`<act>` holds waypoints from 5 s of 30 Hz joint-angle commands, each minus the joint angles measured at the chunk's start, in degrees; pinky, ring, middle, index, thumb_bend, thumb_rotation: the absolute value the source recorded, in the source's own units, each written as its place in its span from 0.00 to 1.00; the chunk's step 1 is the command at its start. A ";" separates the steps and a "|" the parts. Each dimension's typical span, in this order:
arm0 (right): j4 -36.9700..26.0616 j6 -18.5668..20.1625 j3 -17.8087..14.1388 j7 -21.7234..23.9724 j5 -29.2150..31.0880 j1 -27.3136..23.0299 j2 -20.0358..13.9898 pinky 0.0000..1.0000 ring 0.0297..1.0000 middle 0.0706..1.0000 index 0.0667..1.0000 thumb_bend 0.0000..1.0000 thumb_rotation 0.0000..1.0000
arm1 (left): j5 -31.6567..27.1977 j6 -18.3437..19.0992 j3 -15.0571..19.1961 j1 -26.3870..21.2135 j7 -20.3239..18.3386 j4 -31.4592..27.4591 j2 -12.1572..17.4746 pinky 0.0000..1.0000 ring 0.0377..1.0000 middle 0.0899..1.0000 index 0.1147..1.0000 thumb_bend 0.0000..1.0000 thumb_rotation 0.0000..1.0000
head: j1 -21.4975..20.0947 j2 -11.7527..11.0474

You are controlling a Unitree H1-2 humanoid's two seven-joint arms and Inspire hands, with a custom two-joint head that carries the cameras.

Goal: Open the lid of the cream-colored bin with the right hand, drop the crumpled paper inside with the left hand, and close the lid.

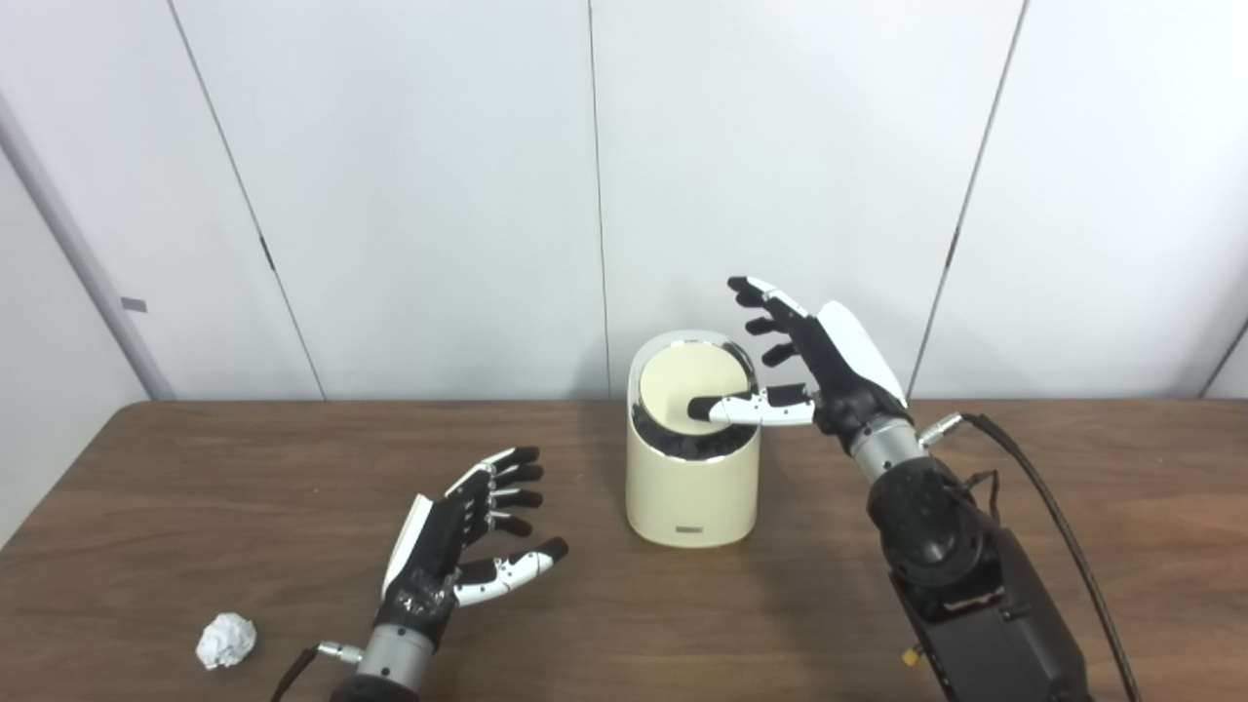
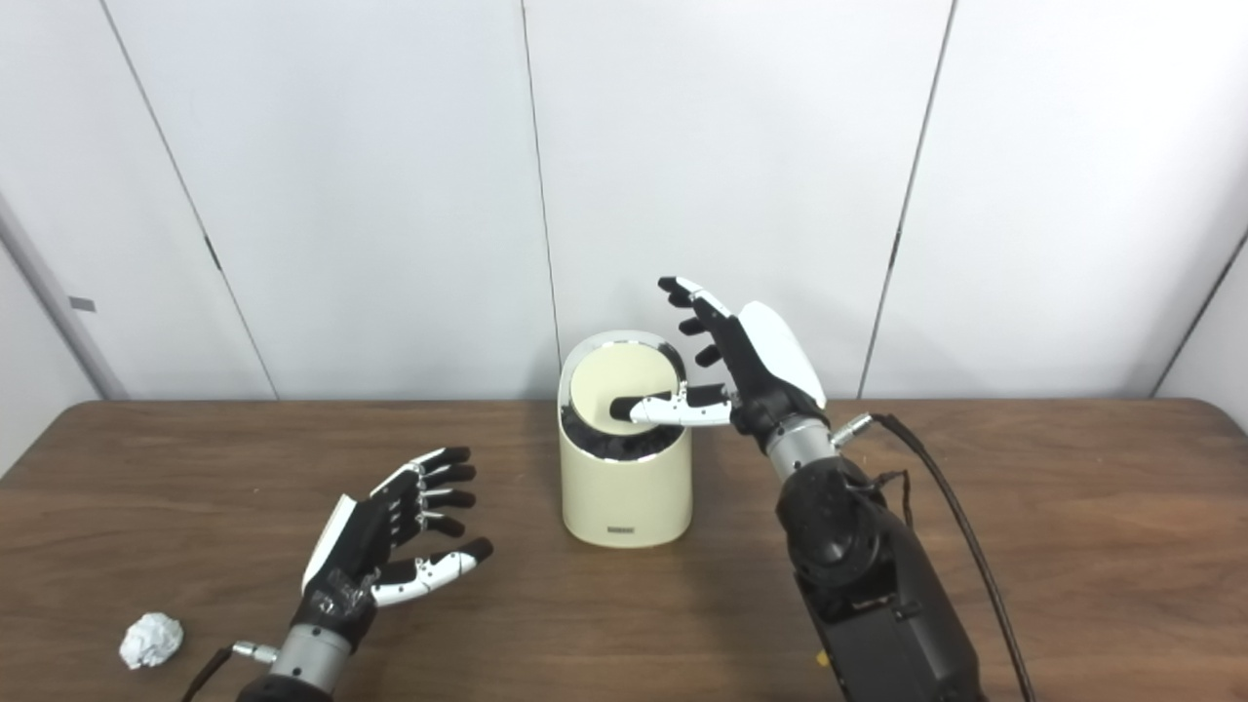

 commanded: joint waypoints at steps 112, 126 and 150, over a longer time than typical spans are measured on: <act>-9.19 -8.36 -10.39 4.11 18.40 20.22 -8.81 0.82 0.90 0.96 0.94 0.78 0.20 | 3.58 -0.01 -0.92 2.04 2.09 -8.26 -2.95 0.60 0.70 0.77 0.80 0.66 0.07 | 24.22 -3.21; -12.83 -4.94 -9.49 5.25 15.68 19.18 -10.03 0.57 0.84 0.92 0.90 0.91 0.49 | 17.93 11.99 -0.40 6.81 -0.83 -25.96 3.27 0.60 0.71 0.78 0.79 0.70 0.16 | 30.57 -4.79; -11.54 -6.06 -9.58 5.14 16.73 18.20 -10.09 0.36 0.77 0.88 0.85 0.94 0.52 | 50.80 30.99 10.64 11.37 -25.24 -41.11 29.29 0.53 0.64 0.69 0.69 0.87 0.03 | 30.87 -4.42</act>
